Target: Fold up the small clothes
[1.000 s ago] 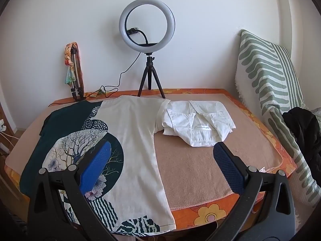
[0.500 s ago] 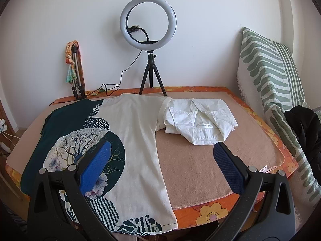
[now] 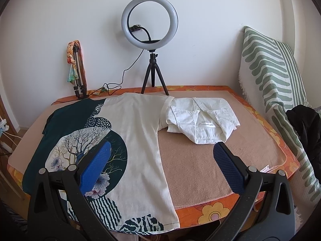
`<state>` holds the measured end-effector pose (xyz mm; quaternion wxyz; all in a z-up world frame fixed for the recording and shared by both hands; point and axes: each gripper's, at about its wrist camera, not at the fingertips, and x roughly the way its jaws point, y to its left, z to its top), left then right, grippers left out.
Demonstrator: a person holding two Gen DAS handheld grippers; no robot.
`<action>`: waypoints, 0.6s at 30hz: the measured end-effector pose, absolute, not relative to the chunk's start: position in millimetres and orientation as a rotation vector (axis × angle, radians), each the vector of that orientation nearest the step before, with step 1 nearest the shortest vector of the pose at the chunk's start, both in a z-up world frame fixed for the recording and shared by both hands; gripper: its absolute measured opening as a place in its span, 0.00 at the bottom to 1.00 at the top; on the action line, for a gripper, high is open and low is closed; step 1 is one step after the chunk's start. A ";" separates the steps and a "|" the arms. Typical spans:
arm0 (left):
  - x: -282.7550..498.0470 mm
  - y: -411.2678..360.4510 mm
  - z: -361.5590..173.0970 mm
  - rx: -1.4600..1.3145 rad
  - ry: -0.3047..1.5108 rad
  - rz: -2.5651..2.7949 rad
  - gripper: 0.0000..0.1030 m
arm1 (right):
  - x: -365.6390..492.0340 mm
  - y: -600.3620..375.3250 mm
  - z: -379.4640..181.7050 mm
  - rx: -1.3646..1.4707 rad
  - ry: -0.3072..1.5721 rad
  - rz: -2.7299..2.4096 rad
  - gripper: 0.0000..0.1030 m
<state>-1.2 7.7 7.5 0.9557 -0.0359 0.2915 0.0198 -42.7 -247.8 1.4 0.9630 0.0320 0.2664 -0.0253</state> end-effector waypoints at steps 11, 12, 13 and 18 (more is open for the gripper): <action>-0.2 6.2 9.8 -0.066 0.591 0.040 1.00 | -42.5 -246.9 0.8 0.067 0.542 -0.047 1.00; -0.7 6.2 9.4 -0.067 0.591 0.040 1.00 | -42.8 -246.9 1.6 0.066 0.542 -0.046 1.00; -0.7 6.2 9.4 -0.067 0.591 0.039 1.00 | -42.7 -246.7 1.6 0.065 0.542 -0.047 1.00; -1.0 4.4 9.2 -0.068 0.592 0.032 1.00 | -42.5 -246.9 1.6 0.065 0.543 -0.046 1.00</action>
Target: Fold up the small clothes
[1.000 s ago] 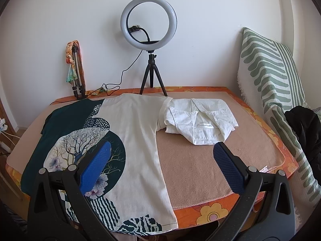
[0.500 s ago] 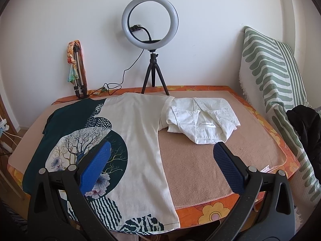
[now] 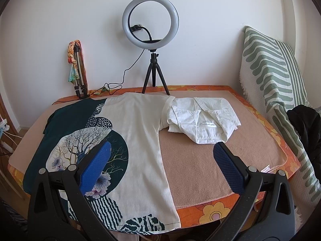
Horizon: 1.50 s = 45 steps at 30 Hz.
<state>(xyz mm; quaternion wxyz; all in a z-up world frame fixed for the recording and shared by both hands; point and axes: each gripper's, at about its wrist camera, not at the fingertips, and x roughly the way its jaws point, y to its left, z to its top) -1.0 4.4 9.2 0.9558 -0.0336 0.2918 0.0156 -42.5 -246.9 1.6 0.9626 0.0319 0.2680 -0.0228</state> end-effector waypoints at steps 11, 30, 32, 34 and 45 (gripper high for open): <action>-2.4 3.4 8.1 -0.067 0.592 0.030 1.00 | -42.1 -247.0 1.3 0.065 0.543 -0.047 1.00; 2.1 4.7 2.6 -0.062 0.606 0.031 1.00 | -41.5 -242.8 0.1 0.048 0.538 -0.053 1.00; 2.6 5.2 1.6 -0.056 0.607 0.034 1.00 | -40.9 -239.9 -0.7 0.043 0.540 -0.051 1.00; 3.8 6.3 -0.1 -0.054 0.608 0.041 1.00 | -39.9 -235.9 -1.7 0.038 0.544 -0.049 1.00; 6.0 45.8 -30.8 -0.007 0.682 0.144 1.00 | -32.3 -199.0 12.3 -0.042 0.514 0.000 1.00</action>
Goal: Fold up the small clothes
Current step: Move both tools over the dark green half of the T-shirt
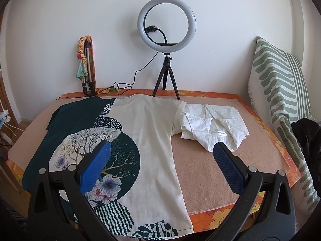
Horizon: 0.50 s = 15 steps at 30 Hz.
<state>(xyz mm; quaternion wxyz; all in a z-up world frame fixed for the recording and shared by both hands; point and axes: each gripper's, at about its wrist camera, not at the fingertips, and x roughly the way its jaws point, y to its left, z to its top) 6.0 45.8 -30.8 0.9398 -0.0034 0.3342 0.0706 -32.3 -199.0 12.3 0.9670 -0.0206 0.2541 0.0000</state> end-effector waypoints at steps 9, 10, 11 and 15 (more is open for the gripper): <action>-0.8 74.5 -56.7 -0.044 0.721 0.107 0.99 | -3.3 -140.6 36.2 -0.068 0.539 0.156 1.00; -0.2 76.5 -60.8 -0.056 0.733 0.099 0.96 | 0.5 -132.2 40.3 -0.066 0.542 0.180 1.00; 0.2 78.9 -65.3 -0.069 0.745 0.092 0.95 | 4.4 -123.0 44.0 -0.067 0.542 0.204 1.00; 3.8 92.2 -83.5 -0.159 0.802 0.058 0.85 | 19.2 -83.1 60.8 -0.104 0.527 0.284 1.00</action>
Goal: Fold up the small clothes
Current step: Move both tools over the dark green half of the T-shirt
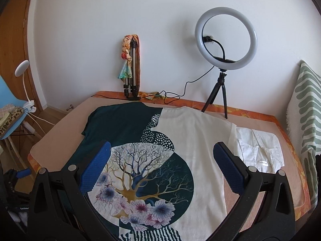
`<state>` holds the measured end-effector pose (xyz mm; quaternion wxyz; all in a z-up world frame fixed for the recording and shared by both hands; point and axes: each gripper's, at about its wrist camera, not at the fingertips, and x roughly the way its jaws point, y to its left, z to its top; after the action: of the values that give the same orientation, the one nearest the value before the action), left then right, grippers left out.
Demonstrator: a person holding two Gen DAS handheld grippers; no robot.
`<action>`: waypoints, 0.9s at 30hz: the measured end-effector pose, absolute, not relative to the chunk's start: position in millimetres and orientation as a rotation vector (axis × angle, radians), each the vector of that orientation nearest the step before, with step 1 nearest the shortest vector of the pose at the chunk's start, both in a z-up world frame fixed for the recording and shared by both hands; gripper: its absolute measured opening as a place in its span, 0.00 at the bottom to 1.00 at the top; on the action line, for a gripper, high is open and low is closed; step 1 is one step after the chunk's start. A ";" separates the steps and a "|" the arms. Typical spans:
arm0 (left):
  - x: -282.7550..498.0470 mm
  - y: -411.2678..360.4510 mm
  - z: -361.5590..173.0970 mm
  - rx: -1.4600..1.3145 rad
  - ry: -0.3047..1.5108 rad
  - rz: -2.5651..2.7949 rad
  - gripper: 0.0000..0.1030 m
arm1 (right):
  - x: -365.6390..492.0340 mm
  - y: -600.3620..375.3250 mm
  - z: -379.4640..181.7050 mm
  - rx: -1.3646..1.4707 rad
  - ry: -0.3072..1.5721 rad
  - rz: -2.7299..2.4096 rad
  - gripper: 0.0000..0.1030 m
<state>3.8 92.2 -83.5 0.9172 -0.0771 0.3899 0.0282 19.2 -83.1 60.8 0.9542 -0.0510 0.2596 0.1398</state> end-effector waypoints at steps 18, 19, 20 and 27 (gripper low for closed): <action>20.0 132.2 -138.9 -0.400 0.922 0.061 0.81 | 144.1 83.0 64.8 -0.066 0.897 0.535 1.00; 20.9 131.2 -139.6 -0.396 0.922 0.058 0.81 | 152.2 92.5 62.2 -0.065 0.913 0.536 1.00; 21.3 130.4 -140.1 -0.390 0.922 0.058 0.81 | 159.8 101.4 59.4 -0.055 0.935 0.539 1.00; 17.4 137.2 -139.8 -0.442 0.905 0.033 0.81 | 189.6 153.0 24.4 0.012 1.130 0.542 1.00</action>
<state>17.4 137.2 -139.8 0.8757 -0.2116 0.4338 0.0159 189.6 153.0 24.4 0.8099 0.0055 0.5289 0.2537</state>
